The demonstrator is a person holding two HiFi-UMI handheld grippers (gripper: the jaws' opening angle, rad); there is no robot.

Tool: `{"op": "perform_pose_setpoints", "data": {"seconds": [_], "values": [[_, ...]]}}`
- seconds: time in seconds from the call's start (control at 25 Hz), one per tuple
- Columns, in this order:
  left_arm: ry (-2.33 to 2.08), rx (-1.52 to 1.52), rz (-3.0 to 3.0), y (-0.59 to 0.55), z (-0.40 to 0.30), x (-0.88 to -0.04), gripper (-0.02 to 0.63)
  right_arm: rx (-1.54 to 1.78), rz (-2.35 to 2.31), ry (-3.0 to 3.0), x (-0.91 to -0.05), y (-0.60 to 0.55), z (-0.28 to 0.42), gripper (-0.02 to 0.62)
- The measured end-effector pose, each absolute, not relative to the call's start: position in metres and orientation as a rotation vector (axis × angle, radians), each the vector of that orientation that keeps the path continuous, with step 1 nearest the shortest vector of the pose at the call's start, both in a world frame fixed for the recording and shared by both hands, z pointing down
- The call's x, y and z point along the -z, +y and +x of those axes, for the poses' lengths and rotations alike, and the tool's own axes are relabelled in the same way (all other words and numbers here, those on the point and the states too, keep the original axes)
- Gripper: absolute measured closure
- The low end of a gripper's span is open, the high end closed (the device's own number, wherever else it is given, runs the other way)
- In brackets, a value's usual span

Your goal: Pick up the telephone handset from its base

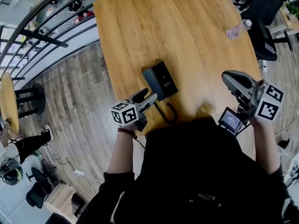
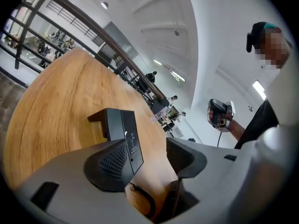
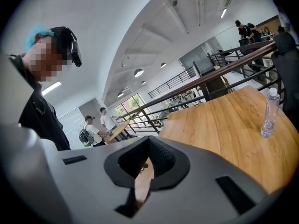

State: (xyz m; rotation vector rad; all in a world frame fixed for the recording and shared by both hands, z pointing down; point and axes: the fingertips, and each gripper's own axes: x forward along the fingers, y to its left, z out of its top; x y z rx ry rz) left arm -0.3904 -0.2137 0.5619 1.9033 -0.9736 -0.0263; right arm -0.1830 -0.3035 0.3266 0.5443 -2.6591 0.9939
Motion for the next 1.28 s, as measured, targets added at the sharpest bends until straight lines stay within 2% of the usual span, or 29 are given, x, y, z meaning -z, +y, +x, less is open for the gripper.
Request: {"op": "perform_pose_setpoints", "data": {"seconds": [0.24,0.88,1.28], "values": [[-0.983,0.024,1.784,-0.221,-0.393,-0.598,0.345,-1.004,0.569,-2.663,-0.328,-0.306,-0.178,0.58],[-0.918,0.017,1.687,-0.233,-0.398,-0.63,0.348,-1.06,0.679,-2.682,-0.334,-0.304,-0.157,0.58],[-0.91,0.052,1.613,-0.239,-0.395,-0.647,0.436,-1.072,0.756,-2.689,-0.336,-0.3,-0.141,0.58]]}}
